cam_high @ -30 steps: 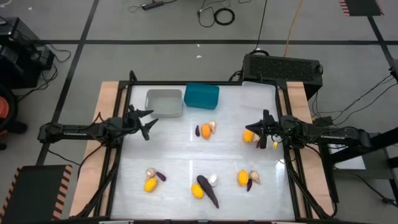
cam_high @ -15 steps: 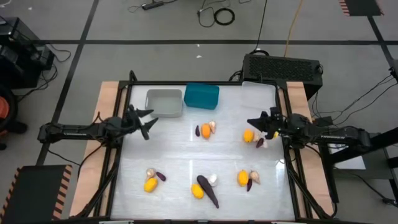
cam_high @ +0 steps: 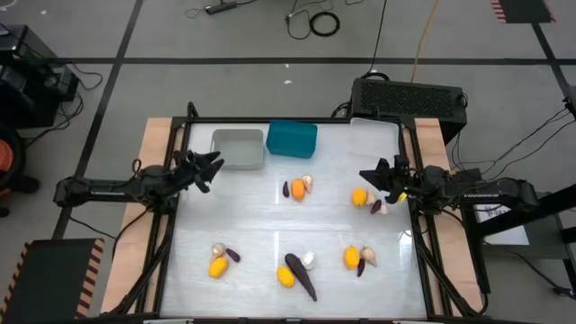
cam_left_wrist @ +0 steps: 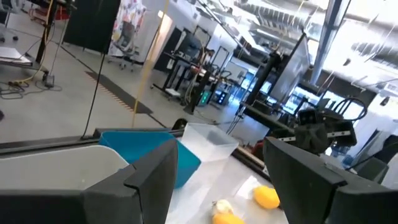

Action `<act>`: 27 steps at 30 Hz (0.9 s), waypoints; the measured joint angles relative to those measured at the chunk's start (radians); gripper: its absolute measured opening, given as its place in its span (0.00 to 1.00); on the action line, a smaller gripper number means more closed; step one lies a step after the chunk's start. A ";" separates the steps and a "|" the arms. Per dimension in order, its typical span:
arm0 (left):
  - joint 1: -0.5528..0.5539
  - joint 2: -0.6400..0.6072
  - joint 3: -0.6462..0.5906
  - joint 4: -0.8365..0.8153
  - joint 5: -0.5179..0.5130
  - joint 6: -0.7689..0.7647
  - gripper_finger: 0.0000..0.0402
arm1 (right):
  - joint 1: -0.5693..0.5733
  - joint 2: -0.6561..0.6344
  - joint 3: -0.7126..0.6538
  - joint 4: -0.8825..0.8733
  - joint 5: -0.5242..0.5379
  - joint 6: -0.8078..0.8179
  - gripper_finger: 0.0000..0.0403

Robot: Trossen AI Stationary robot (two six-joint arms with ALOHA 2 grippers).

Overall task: Sort produce into baskets
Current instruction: Put the lemon into the transparent bin

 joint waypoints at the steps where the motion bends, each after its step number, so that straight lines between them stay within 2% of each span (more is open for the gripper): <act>1: 0.000 0.015 0.010 -0.001 0.000 0.000 0.61 | 0.000 0.002 0.000 0.000 0.000 -0.002 0.00; 7: -0.011 0.156 0.111 -0.002 0.006 0.003 0.61 | 0.000 0.007 0.000 0.019 -0.009 -0.027 0.00; 14: -0.011 0.411 0.301 -0.002 0.010 0.054 0.61 | 0.000 0.006 0.001 0.062 -0.019 -0.149 0.00; 27: -0.011 0.970 0.740 -0.004 0.011 0.138 0.61 | 0.000 0.006 0.003 0.065 -0.226 -0.282 0.00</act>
